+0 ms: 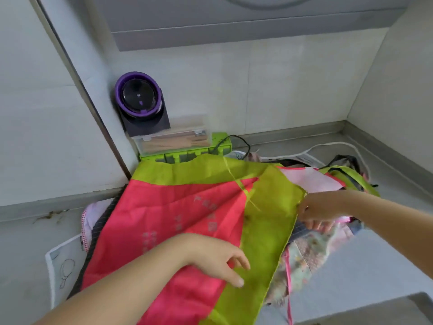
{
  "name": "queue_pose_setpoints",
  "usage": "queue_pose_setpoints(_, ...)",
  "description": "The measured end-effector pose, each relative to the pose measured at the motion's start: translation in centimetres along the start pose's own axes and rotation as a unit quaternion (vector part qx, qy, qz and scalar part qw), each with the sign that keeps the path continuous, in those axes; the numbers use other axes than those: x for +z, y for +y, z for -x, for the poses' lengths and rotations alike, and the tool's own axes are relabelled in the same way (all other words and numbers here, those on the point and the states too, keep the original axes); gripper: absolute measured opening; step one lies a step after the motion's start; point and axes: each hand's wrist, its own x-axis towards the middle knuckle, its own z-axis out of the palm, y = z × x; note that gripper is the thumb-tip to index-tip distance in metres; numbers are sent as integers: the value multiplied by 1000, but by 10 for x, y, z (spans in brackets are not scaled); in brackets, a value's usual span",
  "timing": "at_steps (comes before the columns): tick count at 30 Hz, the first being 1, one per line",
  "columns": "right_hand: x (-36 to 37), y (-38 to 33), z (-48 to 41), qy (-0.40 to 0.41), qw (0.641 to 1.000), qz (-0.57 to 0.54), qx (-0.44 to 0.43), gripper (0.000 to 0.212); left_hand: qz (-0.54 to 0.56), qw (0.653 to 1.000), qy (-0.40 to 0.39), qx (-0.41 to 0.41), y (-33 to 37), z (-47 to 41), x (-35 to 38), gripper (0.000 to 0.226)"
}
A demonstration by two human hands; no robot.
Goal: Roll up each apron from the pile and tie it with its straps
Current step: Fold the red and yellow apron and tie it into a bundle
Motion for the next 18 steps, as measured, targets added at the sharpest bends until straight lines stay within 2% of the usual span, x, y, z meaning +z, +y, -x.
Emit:
queue_pose_setpoints(3,18,1,-3,72,978,-193,6,63,-50,998,34,2,6,-31,-19,51)
queue_pose_setpoints(5,32,-7,-7,124,959,-253,13,87,-57,996,65,-6,4,-54,-38,43)
queue_pose_setpoints(8,46,-10,-22,225,928,-297,36,95,-26,984,176,-30,-18,-85,-68,30)
queue_pose_setpoints(10,55,-10,-32,245,889,-382,55,96,-11,956,287,-62,-44,-105,-85,28)
queue_pose_setpoints(12,61,-13,-44,236,871,-423,81,99,-37,928,357,-97,-70,-125,-98,38)
queue_pose_setpoints(13,62,-15,-46,238,862,-440,86,101,-66,923,364,-109,-78,-130,-103,47)
queue_pose_setpoints(15,69,-17,-53,244,841,-475,89,106,-96,937,316,-112,-92,-144,-106,67)
queue_pose_setpoints(18,81,-20,-57,254,834,-484,73,104,-51,959,257,-110,-107,-170,-99,77)
